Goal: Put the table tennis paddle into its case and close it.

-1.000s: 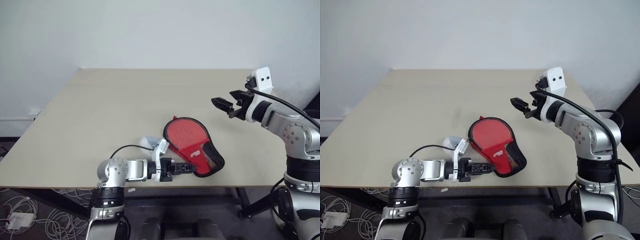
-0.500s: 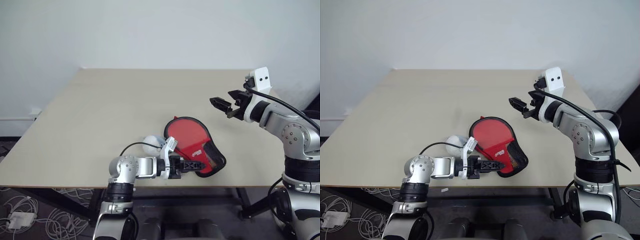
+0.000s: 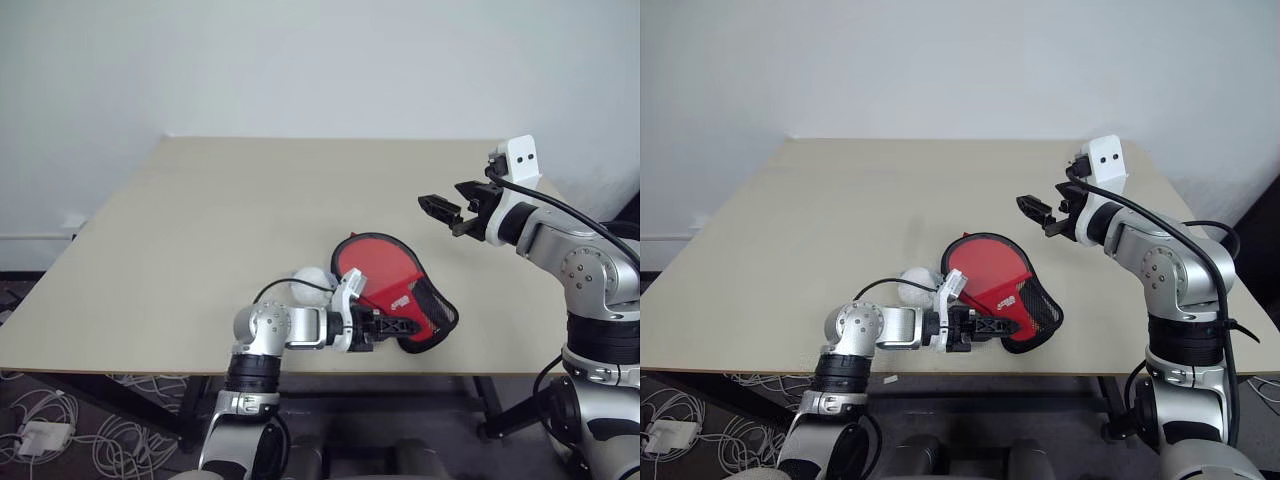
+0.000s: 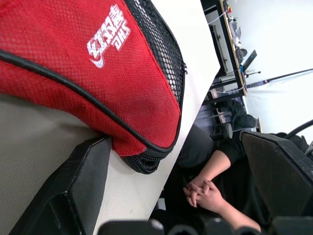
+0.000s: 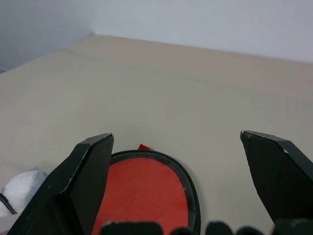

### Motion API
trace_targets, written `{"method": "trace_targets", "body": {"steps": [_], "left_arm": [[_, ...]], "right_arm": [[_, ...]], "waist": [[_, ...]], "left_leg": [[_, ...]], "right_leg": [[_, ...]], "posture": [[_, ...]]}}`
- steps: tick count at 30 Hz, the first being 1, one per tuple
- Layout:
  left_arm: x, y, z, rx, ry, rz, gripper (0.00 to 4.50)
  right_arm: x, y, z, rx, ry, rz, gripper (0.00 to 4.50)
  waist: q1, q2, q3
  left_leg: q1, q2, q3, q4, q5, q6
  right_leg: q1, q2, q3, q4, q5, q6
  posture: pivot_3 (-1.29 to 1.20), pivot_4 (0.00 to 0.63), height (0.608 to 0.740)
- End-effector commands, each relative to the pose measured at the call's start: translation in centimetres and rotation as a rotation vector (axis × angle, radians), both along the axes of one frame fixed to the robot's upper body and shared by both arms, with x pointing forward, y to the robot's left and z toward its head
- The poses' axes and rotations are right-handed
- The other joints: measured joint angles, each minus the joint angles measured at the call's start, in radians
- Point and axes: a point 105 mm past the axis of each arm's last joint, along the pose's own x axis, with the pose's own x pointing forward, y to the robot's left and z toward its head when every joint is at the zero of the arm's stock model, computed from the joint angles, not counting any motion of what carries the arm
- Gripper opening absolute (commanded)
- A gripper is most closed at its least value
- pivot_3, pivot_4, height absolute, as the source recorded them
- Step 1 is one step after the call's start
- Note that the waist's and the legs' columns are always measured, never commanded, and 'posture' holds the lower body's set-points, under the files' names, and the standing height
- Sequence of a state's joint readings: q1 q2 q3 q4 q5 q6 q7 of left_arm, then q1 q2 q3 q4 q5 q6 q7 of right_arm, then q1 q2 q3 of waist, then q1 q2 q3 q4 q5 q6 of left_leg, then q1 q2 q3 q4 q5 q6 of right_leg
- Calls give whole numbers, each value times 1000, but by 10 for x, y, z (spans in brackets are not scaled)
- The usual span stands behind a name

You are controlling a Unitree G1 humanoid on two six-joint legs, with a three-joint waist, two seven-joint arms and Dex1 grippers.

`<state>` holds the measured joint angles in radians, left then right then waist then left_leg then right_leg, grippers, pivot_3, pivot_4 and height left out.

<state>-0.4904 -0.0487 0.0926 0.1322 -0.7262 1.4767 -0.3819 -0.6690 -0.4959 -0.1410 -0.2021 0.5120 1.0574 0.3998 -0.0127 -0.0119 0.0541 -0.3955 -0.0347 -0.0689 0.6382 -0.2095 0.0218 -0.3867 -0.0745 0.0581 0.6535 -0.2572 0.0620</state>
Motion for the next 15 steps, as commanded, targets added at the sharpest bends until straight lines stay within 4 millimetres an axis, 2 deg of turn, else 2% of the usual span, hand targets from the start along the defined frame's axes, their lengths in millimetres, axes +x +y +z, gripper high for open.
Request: {"method": "trace_targets", "body": {"steps": [1,4,13,15], "left_arm": [[4,8,-14,86,74,49,4459],[7,14,-15,108,119,88,3895],[8,28,-22,191,154,144,589],[7,31,-24,212,151,138,15]], "right_arm": [[-2,0,18,3,-66,2,4500],[-2,0,18,6,-65,3,4500],[-3,3,18,13,-65,4,4500],[-3,3,18,15,-64,4,4500]], "waist": [[0,0,0],[-1,0,0],[-10,0,0],[-10,0,0]], "left_leg": [[0,0,0,0,0,0],[0,0,0,0,0,0],[0,2,0,-1,-1,-1],[0,2,0,-1,-1,-1]], "right_leg": [[0,0,0,0,0,0],[0,0,0,0,-1,1],[-1,2,1,1,-1,1],[-2,2,1,1,0,1]], "posture": [[0,0,734],[0,0,734],[0,0,734],[0,0,734]]}}
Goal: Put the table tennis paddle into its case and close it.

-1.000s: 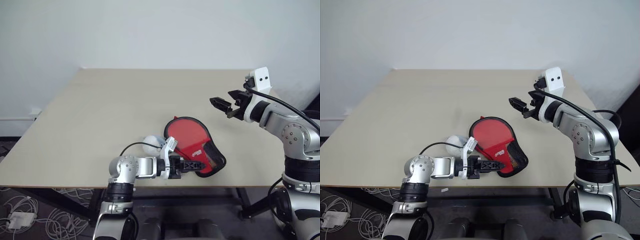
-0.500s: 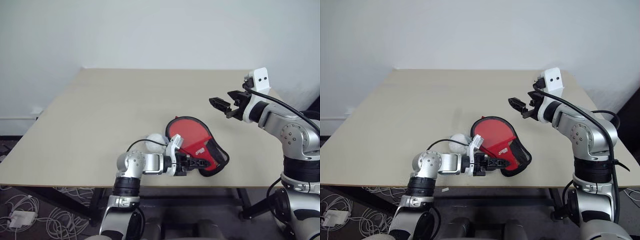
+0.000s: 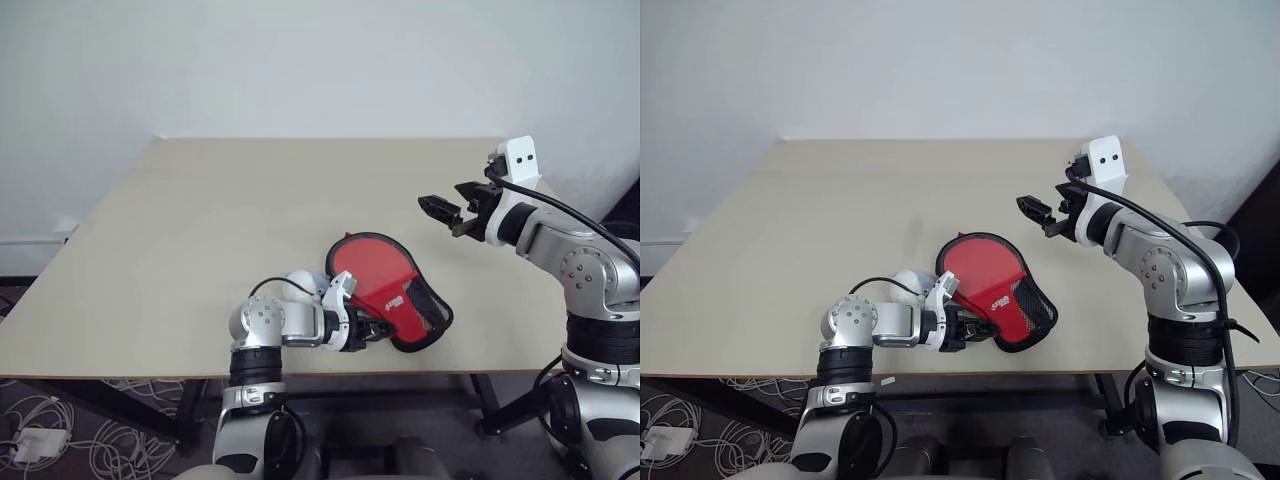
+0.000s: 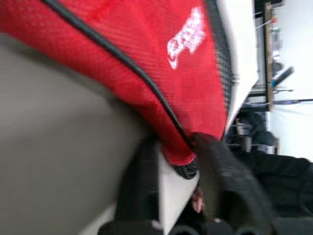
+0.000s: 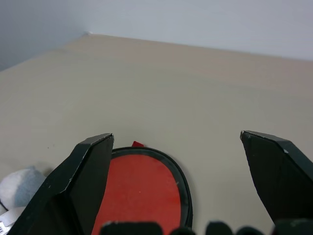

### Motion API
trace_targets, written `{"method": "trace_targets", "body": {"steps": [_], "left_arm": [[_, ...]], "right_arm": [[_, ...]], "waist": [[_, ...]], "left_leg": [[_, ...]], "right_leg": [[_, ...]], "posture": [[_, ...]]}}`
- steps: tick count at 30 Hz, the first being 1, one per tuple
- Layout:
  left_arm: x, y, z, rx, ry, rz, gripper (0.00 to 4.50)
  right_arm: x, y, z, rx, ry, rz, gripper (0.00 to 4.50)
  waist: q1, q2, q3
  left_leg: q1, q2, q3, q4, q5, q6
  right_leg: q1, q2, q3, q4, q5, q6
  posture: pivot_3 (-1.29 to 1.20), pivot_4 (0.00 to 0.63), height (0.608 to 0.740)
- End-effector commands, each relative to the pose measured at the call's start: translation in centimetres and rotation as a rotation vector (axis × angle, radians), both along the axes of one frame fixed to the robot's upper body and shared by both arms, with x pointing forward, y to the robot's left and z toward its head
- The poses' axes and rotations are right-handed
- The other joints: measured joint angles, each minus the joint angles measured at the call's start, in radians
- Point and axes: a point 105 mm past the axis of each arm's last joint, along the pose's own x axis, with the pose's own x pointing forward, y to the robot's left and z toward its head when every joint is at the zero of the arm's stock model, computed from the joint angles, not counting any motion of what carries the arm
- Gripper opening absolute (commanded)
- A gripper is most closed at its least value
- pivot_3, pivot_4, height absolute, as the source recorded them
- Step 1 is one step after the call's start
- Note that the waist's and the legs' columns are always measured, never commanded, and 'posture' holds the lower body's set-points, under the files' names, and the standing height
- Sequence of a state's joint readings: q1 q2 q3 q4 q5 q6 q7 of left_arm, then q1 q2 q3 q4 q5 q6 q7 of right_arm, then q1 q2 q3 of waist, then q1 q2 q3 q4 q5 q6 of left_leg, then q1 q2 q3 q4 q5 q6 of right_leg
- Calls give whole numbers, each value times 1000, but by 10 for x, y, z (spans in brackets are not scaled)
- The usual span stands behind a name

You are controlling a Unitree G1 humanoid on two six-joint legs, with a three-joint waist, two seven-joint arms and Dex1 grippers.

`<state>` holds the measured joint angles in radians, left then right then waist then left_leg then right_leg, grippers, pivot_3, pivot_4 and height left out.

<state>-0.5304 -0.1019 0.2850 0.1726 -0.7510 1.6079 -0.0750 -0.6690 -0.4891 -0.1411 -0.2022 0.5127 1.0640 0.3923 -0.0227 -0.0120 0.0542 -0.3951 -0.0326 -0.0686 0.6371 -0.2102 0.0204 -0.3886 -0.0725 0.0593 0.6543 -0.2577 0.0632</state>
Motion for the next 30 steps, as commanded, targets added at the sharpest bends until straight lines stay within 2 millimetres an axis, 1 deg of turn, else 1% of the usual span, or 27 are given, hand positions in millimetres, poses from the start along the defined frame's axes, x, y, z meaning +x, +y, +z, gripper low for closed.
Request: {"method": "trace_targets", "body": {"steps": [1,3,6,9,13,16,19,24,30], "left_arm": [[-2,11,-9,56,19,1,15],[-5,12,-9,70,12,-21,15],[-10,8,-1,26,-21,-71,15],[-14,10,7,20,-74,-119,15],[-24,10,22,-46,-118,-197,15],[-35,17,28,-59,-140,-269,15],[-49,28,28,-43,-133,-342,15],[-71,39,32,-35,-122,-471,15],[-79,58,28,30,-101,-517,15]], "right_arm": [[-3,3,19,13,-72,7,4500],[-3,3,19,14,-71,6,4500],[-3,4,18,16,-69,5,4500],[-3,5,18,18,-67,6,4500],[-4,9,15,22,-59,17,4500],[-4,11,14,24,-55,20,4500],[-4,13,13,25,-49,28,4500],[-4,17,11,29,-43,41,4500],[-4,21,9,32,-38,49,4500]], "waist": [[0,0,0],[-1,0,0],[-2,0,0],[-2,0,0],[-2,0,0],[0,0,0],[-1,0,0],[-1,0,1],[-1,1,1]], "left_leg": [[0,0,0,0,0,0],[0,0,0,0,0,0],[0,1,1,0,0,-1],[0,2,1,-1,0,-1],[0,2,1,-2,0,-1],[-1,2,1,-2,0,-1],[-1,2,2,-2,0,-1],[-1,2,2,-3,0,-1],[-1,2,2,-3,0,-1]], "right_leg": [[0,0,0,0,0,0],[0,0,1,0,1,-1],[-1,1,1,0,1,-2],[-2,2,2,0,2,-4],[-2,2,2,0,2,-4],[-2,2,2,0,2,-4],[-3,2,3,0,2,-4],[-3,1,3,-1,2,-4],[-3,2,3,-1,1,-5]], "posture": [[0,0,734],[0,0,734],[0,0,734],[0,0,734],[0,0,734],[0,0,734],[0,0,734],[0,0,734],[0,0,734]]}}
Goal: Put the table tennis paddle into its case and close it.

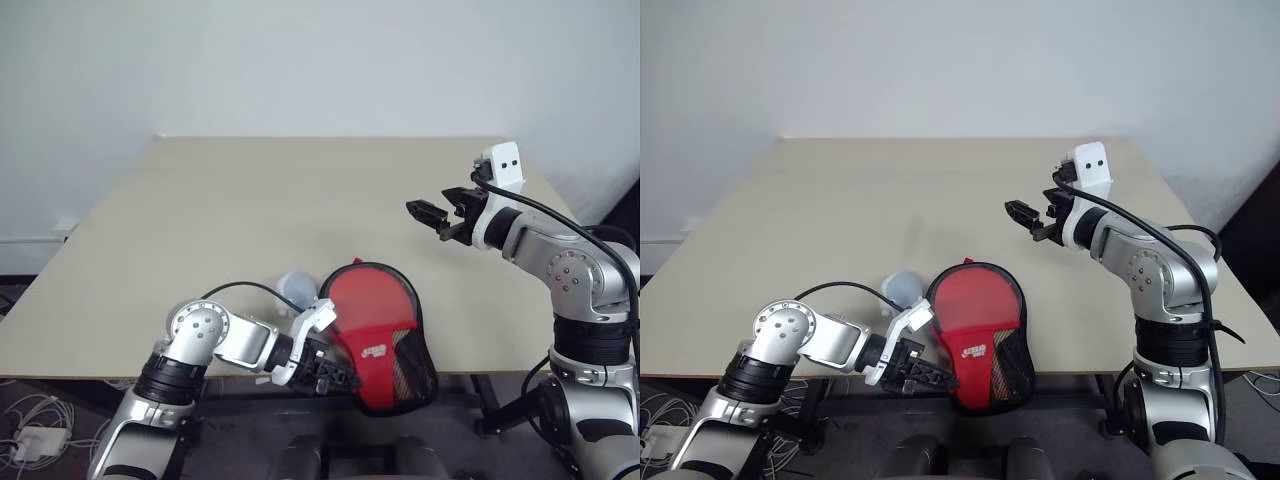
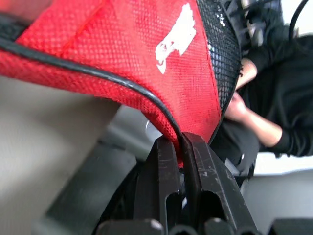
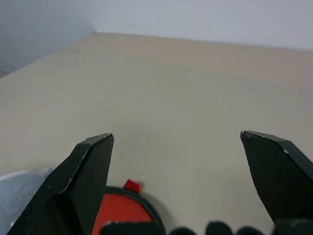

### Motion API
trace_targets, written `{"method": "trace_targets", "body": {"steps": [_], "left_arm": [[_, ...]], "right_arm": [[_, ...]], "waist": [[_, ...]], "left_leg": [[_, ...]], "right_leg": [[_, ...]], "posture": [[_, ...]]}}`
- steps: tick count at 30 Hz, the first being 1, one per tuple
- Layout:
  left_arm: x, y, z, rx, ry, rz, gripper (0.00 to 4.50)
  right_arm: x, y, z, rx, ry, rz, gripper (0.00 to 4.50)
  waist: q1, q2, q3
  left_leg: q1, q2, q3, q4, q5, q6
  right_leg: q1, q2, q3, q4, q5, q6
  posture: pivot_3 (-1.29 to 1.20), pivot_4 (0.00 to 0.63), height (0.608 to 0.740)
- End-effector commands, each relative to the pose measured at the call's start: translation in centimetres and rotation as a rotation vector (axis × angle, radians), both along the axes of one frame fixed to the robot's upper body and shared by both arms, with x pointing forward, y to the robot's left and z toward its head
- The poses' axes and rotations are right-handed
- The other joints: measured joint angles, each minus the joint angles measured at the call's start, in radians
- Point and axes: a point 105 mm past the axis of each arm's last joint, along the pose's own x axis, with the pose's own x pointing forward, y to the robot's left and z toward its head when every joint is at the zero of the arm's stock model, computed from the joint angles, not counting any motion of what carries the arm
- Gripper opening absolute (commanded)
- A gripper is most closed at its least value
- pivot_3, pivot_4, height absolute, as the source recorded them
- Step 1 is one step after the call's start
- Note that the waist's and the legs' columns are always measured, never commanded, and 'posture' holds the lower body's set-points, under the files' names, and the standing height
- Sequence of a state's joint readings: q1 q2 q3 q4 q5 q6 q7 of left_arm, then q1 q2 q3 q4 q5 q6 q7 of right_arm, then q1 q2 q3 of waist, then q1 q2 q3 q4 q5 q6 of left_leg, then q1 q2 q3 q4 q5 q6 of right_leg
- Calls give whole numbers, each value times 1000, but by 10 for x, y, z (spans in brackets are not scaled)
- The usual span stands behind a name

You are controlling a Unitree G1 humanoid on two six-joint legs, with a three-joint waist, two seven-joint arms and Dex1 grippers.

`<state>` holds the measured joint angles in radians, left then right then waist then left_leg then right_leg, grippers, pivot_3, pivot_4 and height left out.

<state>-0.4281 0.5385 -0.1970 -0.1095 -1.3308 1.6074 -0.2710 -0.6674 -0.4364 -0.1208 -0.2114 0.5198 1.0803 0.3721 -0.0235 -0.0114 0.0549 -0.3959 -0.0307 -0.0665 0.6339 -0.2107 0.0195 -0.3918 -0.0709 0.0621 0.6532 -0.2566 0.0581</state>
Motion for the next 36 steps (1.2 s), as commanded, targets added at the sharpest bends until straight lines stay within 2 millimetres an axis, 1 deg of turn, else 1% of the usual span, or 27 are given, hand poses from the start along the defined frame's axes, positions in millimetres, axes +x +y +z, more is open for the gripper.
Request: {"method": "trace_targets", "body": {"steps": [1,3,6,11,14,17,19,24,26,28,30,32,33,35,36], "left_arm": [[-10,3,7,-18,0,-64,15],[-13,7,5,0,3,-75,15],[-12,14,-2,44,-7,-62,15],[-10,19,-7,67,-28,-64,15],[-9,19,-7,58,-43,-70,15],[-7,18,-4,43,-69,-77,692],[-6,19,1,35,-84,-87,1310],[-9,24,19,-1,-141,-115,3053],[-17,26,31,-32,-184,-154,3636],[-21,24,44,-81,-236,-178,3636],[-21,21,55,-129,-285,-184,3636],[-9,16,61,-156,-392,-152,3636],[-1,13,62,-162,-442,-123,3461],[21,5,58,-146,-565,-37,3077],[30,1,56,-139,-619,-6,2736]], "right_arm": [[-3,4,16,9,-63,16,4500],[-3,4,15,9,-62,15,4500],[-3,5,15,9,-61,15,4500],[-3,6,16,8,-65,20,4500],[-2,7,17,7,-67,23,4500],[-1,8,17,6,-69,26,4500],[-1,8,17,5,-69,28,4500],[-1,8,17,-2,-63,34,4500],[-1,7,16,-7,-60,40,4500],[0,6,16,-11,-59,41,4500],[1,5,16,-14,-58,41,4500],[3,6,16,-15,-58,46,4500],[3,7,16,-15,-58,48,4500],[5,9,16,-16,-58,54,4500],[6,10,17,-17,-58,58,4500]], "waist": [[0,0,0],[0,0,0],[0,0,0],[-1,0,0],[-1,0,0],[-1,0,0],[-1,0,0],[-2,0,1],[-3,0,1],[-4,0,1],[-3,0,1],[-1,0,1],[0,0,1],[1,0,1],[1,0,1]], "left_leg": [[0,0,0,0,0,0],[0,0,0,-1,0,0],[0,0,0,-1,0,0],[0,1,1,-1,0,0],[0,1,1,-2,0,0],[0,2,1,-2,0,0],[0,2,1,-2,0,0],[0,2,1,-2,0,0],[0,3,1,-2,0,0],[0,4,2,-4,0,0],[0,4,2,-4,0,0],[0,4,2,-4,0,0],[0,4,2,-4,0,0],[0,4,2,-4,0,0],[0,4,2,-3,0,0]], "right_leg": [[0,0,0,0,-1,1],[0,0,0,0,-1,2],[0,0,0,-1,-1,1],[0,0,0,-1,-2,0],[-1,0,0,-2,-2,0],[-1,0,0,-2,-2,1],[-1,0,0,-2,-2,1],[-1,1,0,-3,-3,1],[-1,1,0,-3,-3,1],[0,1,0,-6,-2,0],[0,1,0,-7,-2,0],[1,1,0,-8,-2,0],[1,1,0,-8,-2,0],[1,1,0,-8,-2,0],[1,1,0,-9,-1,1]], "posture": [[0,0,734],[0,0,734],[0,0,734],[0,0,734],[0,0,734],[0,0,734],[0,0,734],[0,0,734],[0,0,734],[0,0,734],[0,0,734],[0,0,734],[0,0,734],[0,0,734],[0,0,734]]}}
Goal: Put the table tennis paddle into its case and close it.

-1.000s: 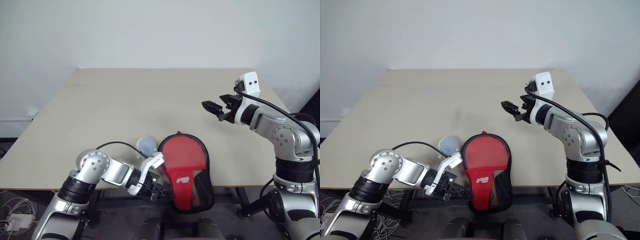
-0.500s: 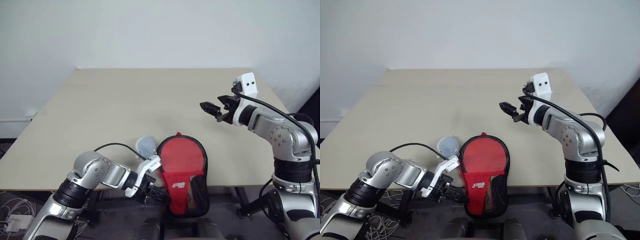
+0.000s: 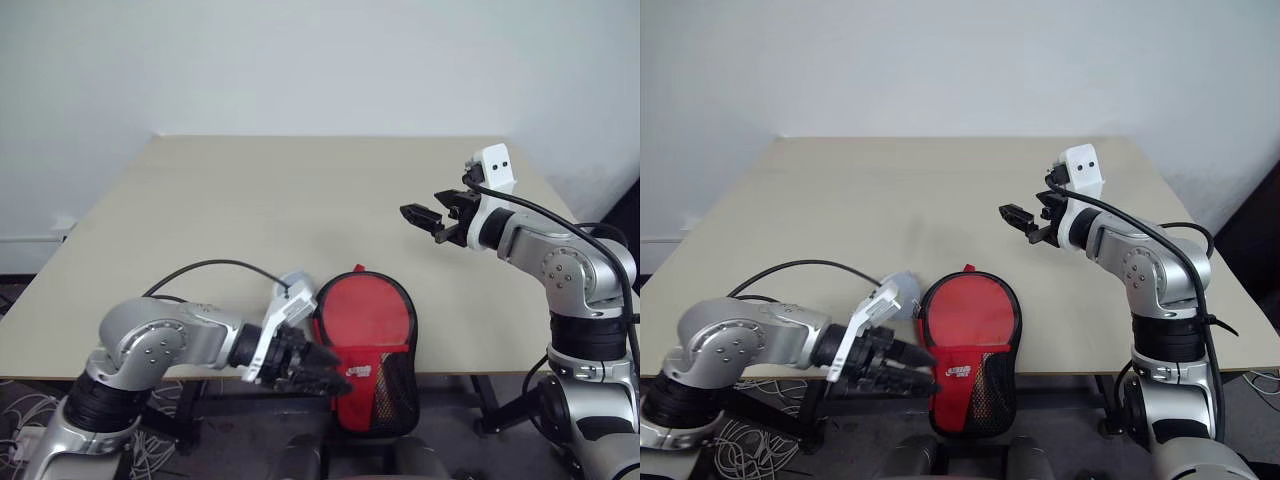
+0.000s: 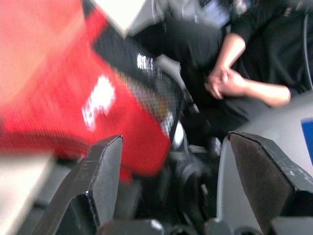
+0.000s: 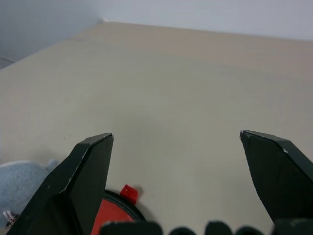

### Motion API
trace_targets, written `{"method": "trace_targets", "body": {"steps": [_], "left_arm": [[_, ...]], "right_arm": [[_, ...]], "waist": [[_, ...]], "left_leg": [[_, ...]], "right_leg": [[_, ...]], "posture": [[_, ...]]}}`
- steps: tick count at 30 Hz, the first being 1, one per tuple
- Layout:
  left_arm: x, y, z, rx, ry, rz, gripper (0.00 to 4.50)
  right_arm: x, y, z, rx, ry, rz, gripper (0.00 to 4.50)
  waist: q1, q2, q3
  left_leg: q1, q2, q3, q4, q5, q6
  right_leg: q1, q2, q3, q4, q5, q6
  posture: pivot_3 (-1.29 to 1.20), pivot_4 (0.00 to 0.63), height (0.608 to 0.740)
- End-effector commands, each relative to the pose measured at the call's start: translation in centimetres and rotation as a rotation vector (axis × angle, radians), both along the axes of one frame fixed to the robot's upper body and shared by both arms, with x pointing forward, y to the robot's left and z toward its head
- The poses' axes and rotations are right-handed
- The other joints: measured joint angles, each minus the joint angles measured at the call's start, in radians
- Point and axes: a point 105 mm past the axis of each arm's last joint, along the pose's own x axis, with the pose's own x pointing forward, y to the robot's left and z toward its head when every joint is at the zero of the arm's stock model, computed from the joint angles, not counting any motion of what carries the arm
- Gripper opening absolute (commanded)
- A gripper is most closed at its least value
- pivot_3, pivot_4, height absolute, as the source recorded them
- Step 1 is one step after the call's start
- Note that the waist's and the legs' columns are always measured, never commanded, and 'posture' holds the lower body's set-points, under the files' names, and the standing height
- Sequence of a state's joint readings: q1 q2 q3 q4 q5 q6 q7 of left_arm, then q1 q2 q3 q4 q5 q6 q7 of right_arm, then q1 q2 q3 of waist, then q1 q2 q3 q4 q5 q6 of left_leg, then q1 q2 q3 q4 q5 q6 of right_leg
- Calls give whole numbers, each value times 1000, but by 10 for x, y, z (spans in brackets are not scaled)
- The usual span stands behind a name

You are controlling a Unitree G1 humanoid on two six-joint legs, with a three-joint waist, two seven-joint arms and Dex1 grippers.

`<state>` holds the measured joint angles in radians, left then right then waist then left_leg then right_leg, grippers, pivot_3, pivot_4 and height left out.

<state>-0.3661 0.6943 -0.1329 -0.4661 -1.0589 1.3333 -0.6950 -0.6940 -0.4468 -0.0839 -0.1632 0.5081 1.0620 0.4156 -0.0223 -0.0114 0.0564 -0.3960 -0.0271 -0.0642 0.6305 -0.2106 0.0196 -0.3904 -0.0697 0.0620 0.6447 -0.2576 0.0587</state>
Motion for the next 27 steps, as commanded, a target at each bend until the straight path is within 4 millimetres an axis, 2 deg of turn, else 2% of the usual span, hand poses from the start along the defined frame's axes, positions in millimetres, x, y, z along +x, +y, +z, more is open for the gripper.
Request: {"method": "trace_targets", "body": {"steps": [1,4,8,12,18,21,23,27], "left_arm": [[36,-11,1,-12,-238,134,2366],[45,-33,-6,-37,-373,159,1330],[37,-52,-22,-72,-425,127,18],[37,-52,-28,-100,-403,153,18],[43,-39,-44,-33,-458,139,18],[46,-38,-48,-20,-470,149,18],[46,-38,-50,-16,-475,154,18],[38,-38,-52,-17,-475,140,18]], "right_arm": [[3,4,19,1,-73,17,4500],[8,8,19,-7,-77,28,4500],[15,16,15,-41,-80,62,4500],[21,30,8,-97,-73,142,4500],[30,66,-8,-205,-72,332,4500],[32,83,-16,-242,-77,399,4500],[30,98,-21,-255,-78,452,4500],[14,128,-31,-276,-63,602,4500]], "waist": [[0,0,0],[0,0,0],[-2,0,0],[-3,0,0],[-8,1,-1],[-9,1,-1],[-9,1,-1],[-16,1,-1]], "left_leg": [[0,0,0,0,0,0],[0,0,1,0,0,0],[0,0,2,-1,0,0],[0,1,2,-1,0,0],[1,2,2,0,0,0],[0,2,1,0,0,0],[0,1,1,0,0,0],[0,2,0,0,0,0]], "right_leg": [[0,0,0,-1,1,0],[0,1,1,-1,4,-3],[0,1,2,-2,5,-3],[-1,2,1,-1,5,-4],[0,3,1,-1,3,0],[-1,3,1,-1,6,-3],[0,3,0,-1,6,-3],[-1,3,0,0,6,-3]], "posture": [[0,0,734],[0,0,734],[0,0,734],[0,0,734],[0,0,734],[0,0,734],[0,0,734],[0,0,734]]}}
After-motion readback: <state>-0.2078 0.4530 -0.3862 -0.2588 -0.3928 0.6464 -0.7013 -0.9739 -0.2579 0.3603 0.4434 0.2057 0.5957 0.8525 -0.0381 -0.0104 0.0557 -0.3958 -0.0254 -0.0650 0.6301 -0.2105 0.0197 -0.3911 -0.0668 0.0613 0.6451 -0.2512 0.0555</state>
